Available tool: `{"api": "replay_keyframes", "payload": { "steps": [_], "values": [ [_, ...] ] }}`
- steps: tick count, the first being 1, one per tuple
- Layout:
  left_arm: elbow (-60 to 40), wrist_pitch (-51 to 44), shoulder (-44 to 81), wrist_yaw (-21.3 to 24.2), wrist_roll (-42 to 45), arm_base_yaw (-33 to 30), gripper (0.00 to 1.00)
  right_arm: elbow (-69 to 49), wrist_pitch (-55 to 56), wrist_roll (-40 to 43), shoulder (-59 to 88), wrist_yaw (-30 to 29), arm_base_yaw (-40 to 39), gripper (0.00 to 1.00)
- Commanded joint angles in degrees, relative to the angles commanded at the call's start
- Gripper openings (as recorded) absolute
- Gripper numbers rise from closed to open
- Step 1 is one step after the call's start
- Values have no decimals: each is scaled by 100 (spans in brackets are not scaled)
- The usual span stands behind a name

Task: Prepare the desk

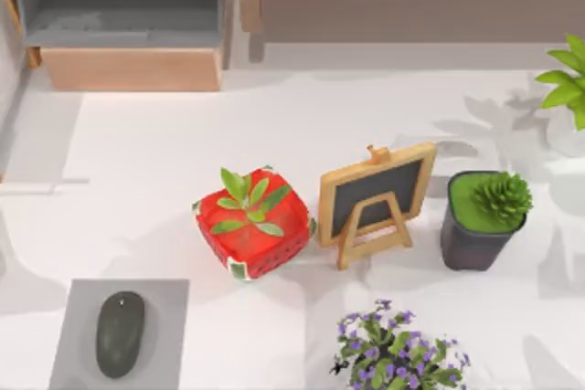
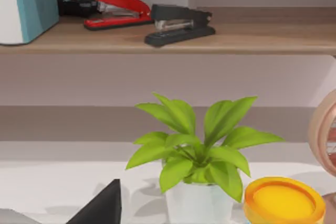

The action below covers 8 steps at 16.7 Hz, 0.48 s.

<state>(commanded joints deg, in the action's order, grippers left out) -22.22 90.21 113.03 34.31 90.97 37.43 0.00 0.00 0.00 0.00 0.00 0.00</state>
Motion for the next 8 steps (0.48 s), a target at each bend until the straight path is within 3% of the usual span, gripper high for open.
{"api": "replay_keyframes", "payload": {
  "steps": [8],
  "values": [
    [-494,-285,198,-280,1,-263,100,0,0,0,0,0,0,100]
  ]
}}
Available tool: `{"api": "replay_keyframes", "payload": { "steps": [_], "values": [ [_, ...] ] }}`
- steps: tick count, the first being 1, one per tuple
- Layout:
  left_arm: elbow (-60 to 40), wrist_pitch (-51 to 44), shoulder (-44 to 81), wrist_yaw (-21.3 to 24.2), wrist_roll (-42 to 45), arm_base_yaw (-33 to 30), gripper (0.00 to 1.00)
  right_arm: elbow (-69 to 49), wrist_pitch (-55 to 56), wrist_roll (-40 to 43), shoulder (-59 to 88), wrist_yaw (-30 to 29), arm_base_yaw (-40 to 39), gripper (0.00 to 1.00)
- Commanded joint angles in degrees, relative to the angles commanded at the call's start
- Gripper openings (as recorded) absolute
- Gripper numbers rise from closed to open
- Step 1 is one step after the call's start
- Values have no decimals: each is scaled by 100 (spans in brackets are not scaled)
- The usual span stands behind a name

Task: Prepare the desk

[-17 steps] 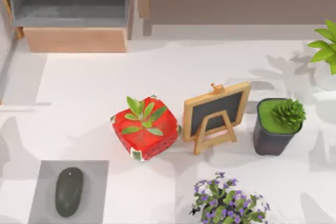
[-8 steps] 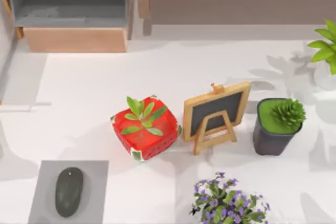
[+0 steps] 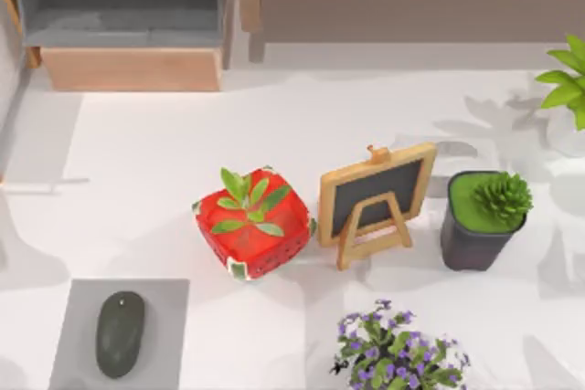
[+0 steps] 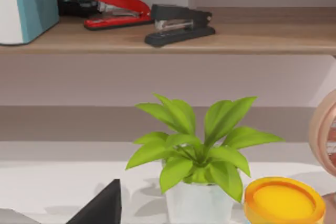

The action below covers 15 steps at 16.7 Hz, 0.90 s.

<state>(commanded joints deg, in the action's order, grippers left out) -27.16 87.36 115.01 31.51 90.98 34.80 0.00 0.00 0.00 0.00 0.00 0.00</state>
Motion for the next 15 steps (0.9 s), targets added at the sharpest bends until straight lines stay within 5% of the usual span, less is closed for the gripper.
{"api": "replay_keyframes", "payload": {
  "steps": [1,14,15],
  "values": [
    [0,0,0,0,0,0,100,0,0,0,0,0,0,100],
    [0,0,0,0,0,0,2,0,0,0,0,0,0,100],
    [0,0,0,0,0,0,0,0,0,0,0,0,0,100]
  ]
}}
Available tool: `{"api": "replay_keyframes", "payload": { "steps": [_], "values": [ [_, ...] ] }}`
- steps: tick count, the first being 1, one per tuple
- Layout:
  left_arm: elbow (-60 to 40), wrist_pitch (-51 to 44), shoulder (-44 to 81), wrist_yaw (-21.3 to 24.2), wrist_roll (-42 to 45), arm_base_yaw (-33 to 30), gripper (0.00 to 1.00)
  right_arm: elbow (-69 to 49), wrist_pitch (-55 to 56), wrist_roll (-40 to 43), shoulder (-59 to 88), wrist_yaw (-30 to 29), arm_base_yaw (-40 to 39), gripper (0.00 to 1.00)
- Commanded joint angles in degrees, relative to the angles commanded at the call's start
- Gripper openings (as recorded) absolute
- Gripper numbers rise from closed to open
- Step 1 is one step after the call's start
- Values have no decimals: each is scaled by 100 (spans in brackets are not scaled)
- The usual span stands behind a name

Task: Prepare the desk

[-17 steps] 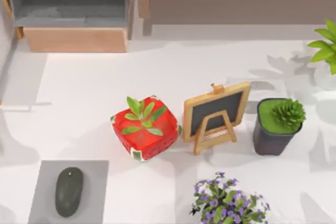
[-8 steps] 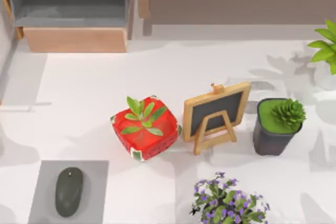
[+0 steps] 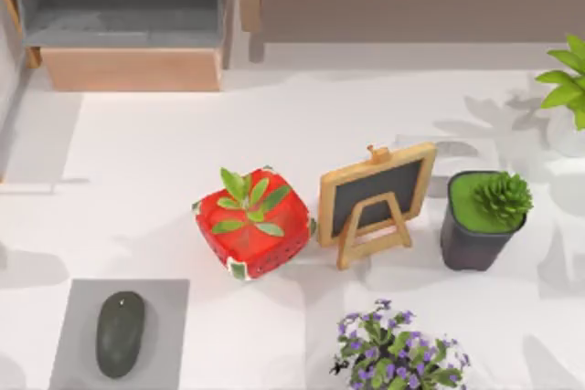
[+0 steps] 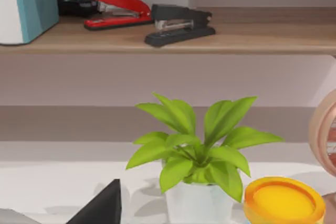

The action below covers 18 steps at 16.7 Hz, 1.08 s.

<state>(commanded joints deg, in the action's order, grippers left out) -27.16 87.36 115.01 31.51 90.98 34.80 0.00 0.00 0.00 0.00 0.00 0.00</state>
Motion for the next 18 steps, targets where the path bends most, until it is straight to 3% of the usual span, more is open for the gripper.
{"api": "replay_keyframes", "payload": {
  "steps": [9,18],
  "values": [
    [-12,-62,67,-11,-27,4,0,0,0,0,0,0,0,100],
    [-1275,-796,577,-657,-52,-653,0,0,0,0,0,0,0,100]
  ]
}}
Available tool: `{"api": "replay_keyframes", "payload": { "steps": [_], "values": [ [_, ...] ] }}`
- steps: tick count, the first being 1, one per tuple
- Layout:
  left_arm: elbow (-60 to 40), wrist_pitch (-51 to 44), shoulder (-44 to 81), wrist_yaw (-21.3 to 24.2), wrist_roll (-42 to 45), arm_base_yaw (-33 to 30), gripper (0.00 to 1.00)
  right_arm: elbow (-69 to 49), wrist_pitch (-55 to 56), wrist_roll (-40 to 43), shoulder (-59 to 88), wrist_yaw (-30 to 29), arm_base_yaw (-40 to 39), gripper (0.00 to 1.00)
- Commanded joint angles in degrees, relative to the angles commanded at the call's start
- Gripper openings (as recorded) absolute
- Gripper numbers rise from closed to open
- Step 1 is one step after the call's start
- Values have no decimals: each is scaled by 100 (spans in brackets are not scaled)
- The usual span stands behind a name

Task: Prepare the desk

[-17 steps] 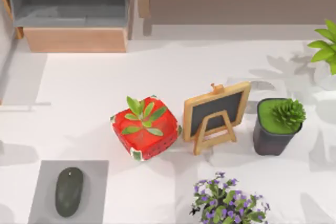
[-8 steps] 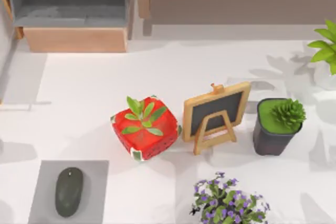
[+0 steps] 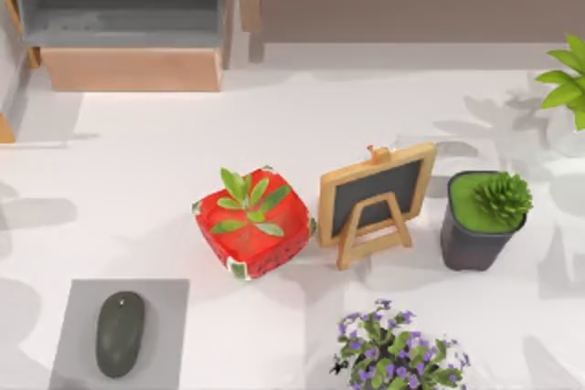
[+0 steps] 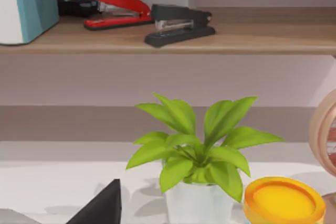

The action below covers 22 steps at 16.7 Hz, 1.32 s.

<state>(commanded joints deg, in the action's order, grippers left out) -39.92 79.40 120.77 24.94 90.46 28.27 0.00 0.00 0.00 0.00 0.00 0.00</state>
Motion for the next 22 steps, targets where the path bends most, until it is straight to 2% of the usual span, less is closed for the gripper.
{"api": "replay_keyframes", "payload": {
  "steps": [5,12,18,22],
  "values": [
    [-70,-56,45,-21,-8,-2,0,0,0,0,0,0,0,100],
    [-1305,-733,584,-418,-18,-417,0,0,0,0,0,0,0,100],
    [-1398,-817,627,-462,-33,-441,0,0,0,0,0,0,0,100],
    [-2022,-1132,925,-584,-32,-586,0,0,0,0,0,0,0,100]
  ]
}}
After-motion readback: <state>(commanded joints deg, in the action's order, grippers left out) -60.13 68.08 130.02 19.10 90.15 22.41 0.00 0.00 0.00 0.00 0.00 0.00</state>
